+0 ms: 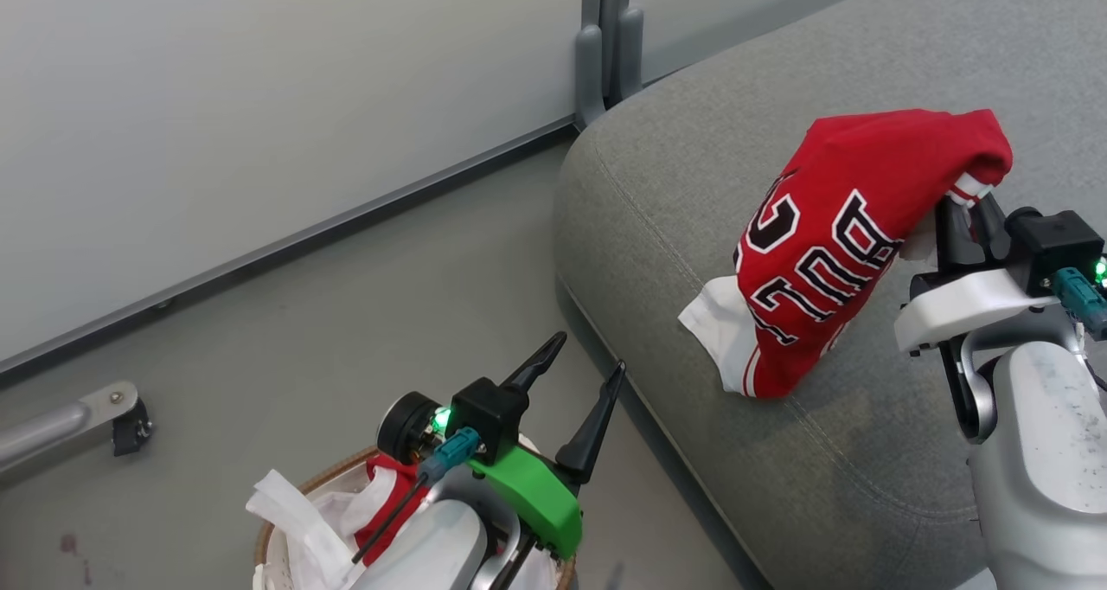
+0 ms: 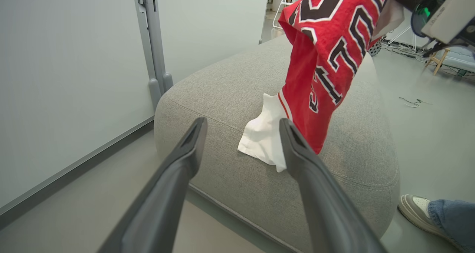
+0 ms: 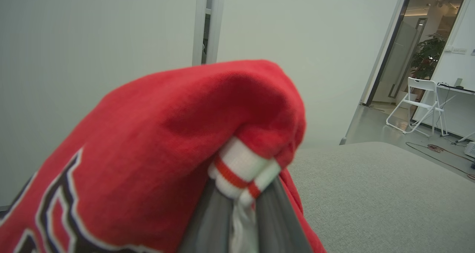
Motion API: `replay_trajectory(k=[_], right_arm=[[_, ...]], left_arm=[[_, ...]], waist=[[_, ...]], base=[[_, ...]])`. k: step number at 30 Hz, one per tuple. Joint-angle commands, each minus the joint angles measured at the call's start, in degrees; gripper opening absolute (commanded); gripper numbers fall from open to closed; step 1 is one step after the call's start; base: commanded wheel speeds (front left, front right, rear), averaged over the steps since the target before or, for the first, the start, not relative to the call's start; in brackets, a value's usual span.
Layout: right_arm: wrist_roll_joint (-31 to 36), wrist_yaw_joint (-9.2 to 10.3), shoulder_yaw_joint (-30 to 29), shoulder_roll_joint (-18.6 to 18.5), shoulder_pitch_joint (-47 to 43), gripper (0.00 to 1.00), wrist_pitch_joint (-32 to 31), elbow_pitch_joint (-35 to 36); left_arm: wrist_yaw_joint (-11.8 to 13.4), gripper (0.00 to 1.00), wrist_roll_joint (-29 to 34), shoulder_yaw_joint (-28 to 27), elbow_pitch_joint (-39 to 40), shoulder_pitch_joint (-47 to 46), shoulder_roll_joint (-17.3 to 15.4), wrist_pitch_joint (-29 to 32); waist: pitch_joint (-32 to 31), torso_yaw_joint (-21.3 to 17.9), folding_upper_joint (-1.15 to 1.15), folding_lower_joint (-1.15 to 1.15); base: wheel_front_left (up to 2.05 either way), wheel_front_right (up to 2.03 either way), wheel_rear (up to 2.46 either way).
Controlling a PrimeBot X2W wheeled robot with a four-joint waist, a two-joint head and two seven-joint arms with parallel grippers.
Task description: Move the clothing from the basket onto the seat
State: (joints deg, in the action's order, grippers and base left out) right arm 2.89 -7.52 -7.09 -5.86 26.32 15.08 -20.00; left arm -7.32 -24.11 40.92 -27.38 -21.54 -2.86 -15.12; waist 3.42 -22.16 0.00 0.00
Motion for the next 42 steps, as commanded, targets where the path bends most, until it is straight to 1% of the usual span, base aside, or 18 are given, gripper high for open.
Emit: replay_trajectory(k=[1, 5, 8, 13, 17, 20, 26, 28, 33, 38, 42], right_arm=[[-0.3, 0.05, -0.7, 0.4, -0.2, 0.00, 0.1, 0.7], [-0.5, 0.06, -3.1, 0.7, 1.3, 0.00, 0.1, 1.6], [0.0, 0.06, -4.2, 0.4, 3.7, 0.00, 0.1, 2.5], [0.5, 0.06, -5.8, -1.2, 10.5, 0.00, 0.1, 3.0], [0.9, 0.06, -7.8, -4.5, 18.6, 0.00, 0.1, 1.1], [0.6, 0.06, -9.8, -6.8, 24.6, 0.00, 0.1, -1.2], [1.7, 0.06, -14.1, -12.0, 35.3, 0.00, 0.1, -8.8], [2.4, 0.06, -15.2, -13.1, 38.2, 0.00, 0.1, -11.8], [4.0, 0.07, -17.6, -13.7, 40.2, 0.00, 0.1, -17.3], [5.9, 0.06, -19.4, -12.2, 37.2, 0.00, 0.1, -22.1], [6.7, 0.07, -20.3, -10.8, 34.7, 0.00, 0.1, -23.7]], left_arm=[[-0.3, 1.00, 0.4, 0.2, 0.0, -1.1, -0.2, -0.1], [-0.2, 1.00, 0.8, 1.0, 0.0, -2.7, -0.3, -0.1], [-0.2, 1.00, 1.5, 1.0, -0.1, -4.2, -1.1, -0.1], [-0.2, 1.00, 2.4, 0.9, 0.4, -8.0, -2.6, -0.1], [-0.2, 1.00, 3.9, 0.7, 0.6, -11.7, -4.0, -0.1], [-0.2, 1.00, 4.7, 0.4, 1.1, -14.1, -4.9, -0.1], [0.9, 1.00, 5.8, -0.7, 2.5, -18.0, -6.5, 0.1], [1.1, 1.00, 6.2, -1.1, 2.9, -19.2, -7.3, 0.4], [1.9, 1.00, 6.5, -1.7, 4.3, -20.3, -8.6, 0.7], [2.5, 1.00, 6.4, -2.0, 5.6, -20.1, -9.8, 0.9], [3.0, 1.00, 6.2, -1.9, 6.1, -19.5, -10.3, 1.3]], waist=[[2.9, -1.6, 0.00, 0.00], [5.9, -0.5, 0.00, 0.00], [9.1, 1.0, 0.00, 0.00], [16.1, 3.7, 0.00, 0.00], [22.8, 6.1, 0.00, 0.00], [27.1, 7.2, 0.00, 0.00], [34.7, 8.8, 0.00, 0.00], [37.0, 9.1, 0.00, 0.00], [40.3, 9.4, 0.00, 0.00], [41.9, 9.0, 0.00, 0.00], [42.3, 8.4, 0.00, 0.00]], base=[[0.00, 0.00, 0.00], [0.00, 0.00, 0.00], [0.00, 0.00, 0.00], [0.00, 0.00, 0.00], [0.00, 0.00, 0.00], [0.00, 0.00, 0.00], [0.00, 0.00, 0.00], [0.00, 0.00, 0.00], [0.00, 0.00, 0.00], [0.00, 0.00, 0.00], [0.00, 0.00, 0.00]])
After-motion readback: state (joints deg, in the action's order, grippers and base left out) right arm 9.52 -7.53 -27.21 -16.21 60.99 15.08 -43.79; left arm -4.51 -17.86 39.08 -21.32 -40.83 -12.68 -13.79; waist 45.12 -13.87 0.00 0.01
